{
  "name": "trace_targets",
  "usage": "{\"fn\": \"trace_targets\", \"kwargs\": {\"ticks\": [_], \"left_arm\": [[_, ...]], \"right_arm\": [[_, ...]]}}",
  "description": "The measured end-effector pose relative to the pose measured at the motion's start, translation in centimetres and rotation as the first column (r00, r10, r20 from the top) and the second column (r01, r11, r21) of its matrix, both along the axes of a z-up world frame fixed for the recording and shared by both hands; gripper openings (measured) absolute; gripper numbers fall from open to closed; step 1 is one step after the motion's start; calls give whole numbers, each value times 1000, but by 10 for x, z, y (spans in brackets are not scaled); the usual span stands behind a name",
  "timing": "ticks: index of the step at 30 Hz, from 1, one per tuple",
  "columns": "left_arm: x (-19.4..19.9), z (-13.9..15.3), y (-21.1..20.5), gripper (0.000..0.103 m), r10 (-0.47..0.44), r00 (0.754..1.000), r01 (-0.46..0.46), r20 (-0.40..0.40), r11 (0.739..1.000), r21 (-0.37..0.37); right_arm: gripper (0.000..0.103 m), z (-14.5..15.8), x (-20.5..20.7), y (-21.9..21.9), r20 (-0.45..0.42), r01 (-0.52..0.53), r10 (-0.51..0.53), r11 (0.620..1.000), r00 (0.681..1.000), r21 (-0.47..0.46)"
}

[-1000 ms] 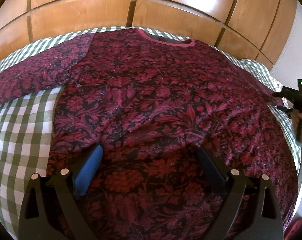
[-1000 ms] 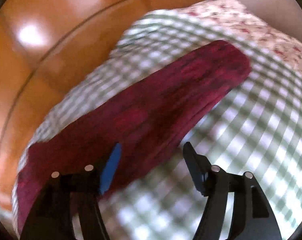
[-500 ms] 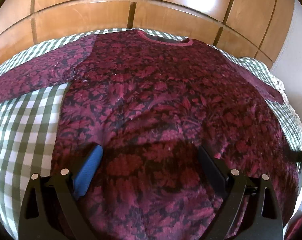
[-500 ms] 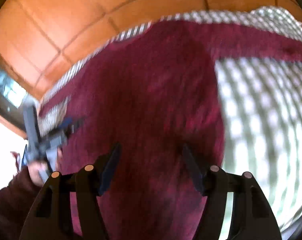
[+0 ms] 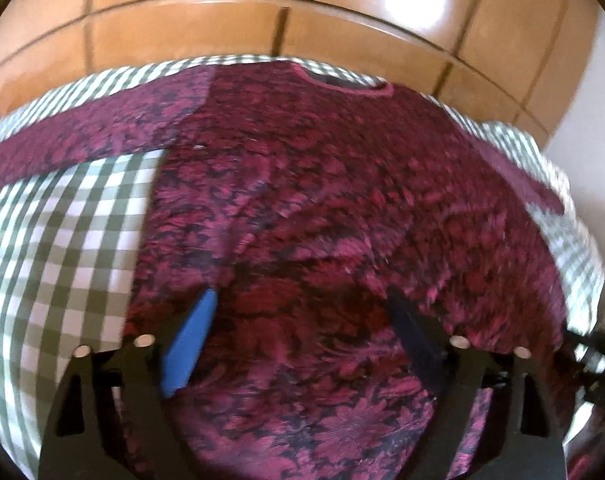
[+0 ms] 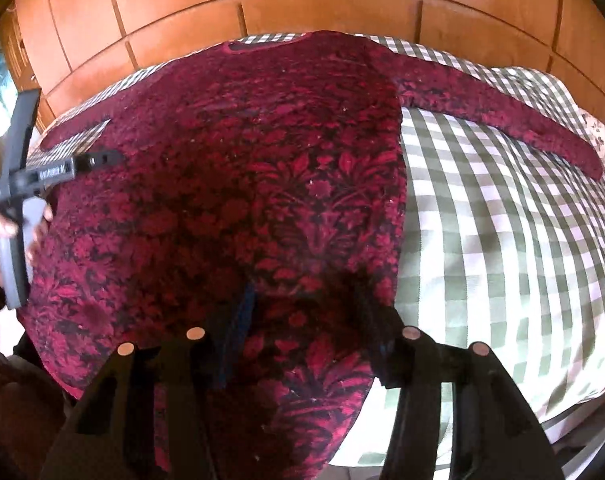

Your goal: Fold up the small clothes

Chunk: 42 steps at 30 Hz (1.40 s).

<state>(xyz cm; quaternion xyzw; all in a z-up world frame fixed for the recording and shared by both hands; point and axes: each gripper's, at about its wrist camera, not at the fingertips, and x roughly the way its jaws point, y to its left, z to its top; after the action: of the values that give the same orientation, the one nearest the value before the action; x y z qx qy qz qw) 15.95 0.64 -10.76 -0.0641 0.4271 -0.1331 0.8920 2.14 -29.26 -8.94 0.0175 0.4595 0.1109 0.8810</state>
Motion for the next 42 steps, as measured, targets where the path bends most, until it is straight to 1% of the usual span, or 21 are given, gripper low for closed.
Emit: {"fn": "trace_targets", "kwargs": {"ticks": [1,3,5,6,7,8,11,12,14,15,19,21,22,25,28,30,32,34,35,37,42], "left_arm": [[1,5,3,84,4,1000,-4,10,1000,-19],[4,10,4,84,0,999,0,43,1000,-1],[11,8,5,84,-2,1000,3,25,1000,-10],[15,4,7,84,7,1000,-6,6,1000,-30],[16,0,8,84,15,1000,-15,-4,999,-39],[17,-4,8,84,16,1000,-17,-10,999,-40],[12,-10,-4,93,-21,999,20,27,1000,18],[12,-11,-8,94,-26,999,25,29,999,38],[12,-12,-8,96,-33,999,32,29,999,31],[12,-12,-6,97,-34,999,34,29,999,17],[13,-13,-3,98,-38,999,39,33,999,-20],[13,-14,-4,99,-41,999,41,32,999,-16],[14,-15,-5,99,-44,999,44,31,999,-14],[15,-16,-6,99,-42,999,43,26,999,-8],[17,-17,-5,99,-46,999,46,26,999,-13],[17,-18,-5,99,-48,999,49,25,999,-12],[18,-18,-5,99,-50,998,50,26,999,-11],[18,-19,-4,99,-51,998,51,27,999,-15],[18,-19,-4,99,-51,998,52,28,999,-17],[19,-19,-3,99,-53,998,54,28,998,-20],[17,-19,-1,99,-53,998,54,32,998,-30]], "right_arm": [[50,2,2,-2,-14,9,-9,1000,1000,30],[55,8,7,-12,-48,31,-25,991,999,130],[70,17,13,-21,-53,53,-42,976,998,210],[73,22,17,-28,-40,80,-73,967,997,242],[82,26,22,-36,-31,118,-114,958,993,260],[86,29,27,-46,-27,160,-159,946,987,283],[85,24,51,-92,-61,310,-312,863,948,400],[85,20,64,-113,-78,380,-385,822,920,424],[73,11,80,-147,-114,475,-484,741,868,475],[71,5,92,-169,-149,532,-540,677,829,507],[60,-2,123,-230,-191,670,-696,521,693,529],[59,-7,139,-255,-214,714,-743,455,634,532],[59,-8,145,-264,-222,728,-758,434,613,530],[59,-14,169,-285,-245,754,-782,386,573,532],[58,-18,192,-300,-242,782,-800,389,549,488],[51,-16,207,-302,-220,794,-806,424,550,435],[19,-10,220,-302,-195,802,-805,470,561,368],[17,1,220,-293,-143,784,-802,501,580,366],[15,10,222,-286,-108,765,-795,523,597,376],[15,32,228,-267,-38,702,-754,589,655,400],[14,81,243,-186,110,481,-566,774,817,412]]}}
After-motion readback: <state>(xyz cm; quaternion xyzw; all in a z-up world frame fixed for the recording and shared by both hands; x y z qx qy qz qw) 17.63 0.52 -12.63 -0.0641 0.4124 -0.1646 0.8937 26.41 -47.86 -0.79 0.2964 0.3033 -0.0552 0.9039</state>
